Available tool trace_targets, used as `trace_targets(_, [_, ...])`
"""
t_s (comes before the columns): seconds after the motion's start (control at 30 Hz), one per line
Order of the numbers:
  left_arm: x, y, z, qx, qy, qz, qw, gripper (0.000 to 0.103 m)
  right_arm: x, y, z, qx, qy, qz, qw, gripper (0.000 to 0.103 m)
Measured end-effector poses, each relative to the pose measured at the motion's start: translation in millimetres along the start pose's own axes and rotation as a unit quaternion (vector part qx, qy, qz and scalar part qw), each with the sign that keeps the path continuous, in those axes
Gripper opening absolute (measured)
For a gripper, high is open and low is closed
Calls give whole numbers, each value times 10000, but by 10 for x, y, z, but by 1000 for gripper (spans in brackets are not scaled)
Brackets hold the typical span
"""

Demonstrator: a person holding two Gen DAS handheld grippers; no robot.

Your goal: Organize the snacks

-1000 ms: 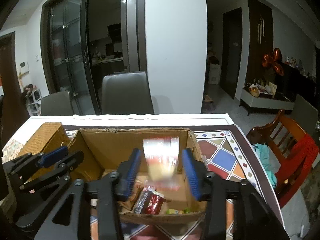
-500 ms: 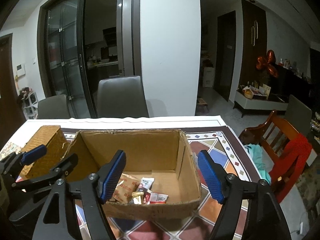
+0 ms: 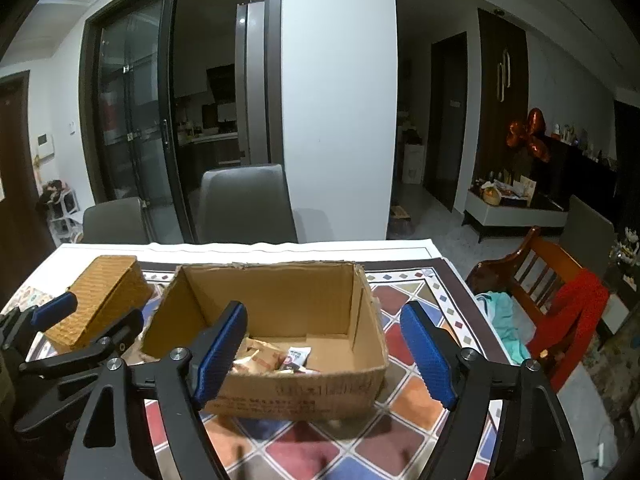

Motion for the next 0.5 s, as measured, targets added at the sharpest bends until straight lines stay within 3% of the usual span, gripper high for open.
trace_targets(0.5, [-223, -97, -603, 31, 173, -43, 9998, 86, -201, -96, -592, -5, 86, 26, 10000, 80])
Point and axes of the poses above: each gripper's, at about its wrist camera, not at the fingertips, and z roughly the way its jaws point, y to its right, x to its top, the point moved 4 cm from there along z, roughly the way its jaws point, and after that the axes turned 7 degrees about x, right-handed, at the moved point
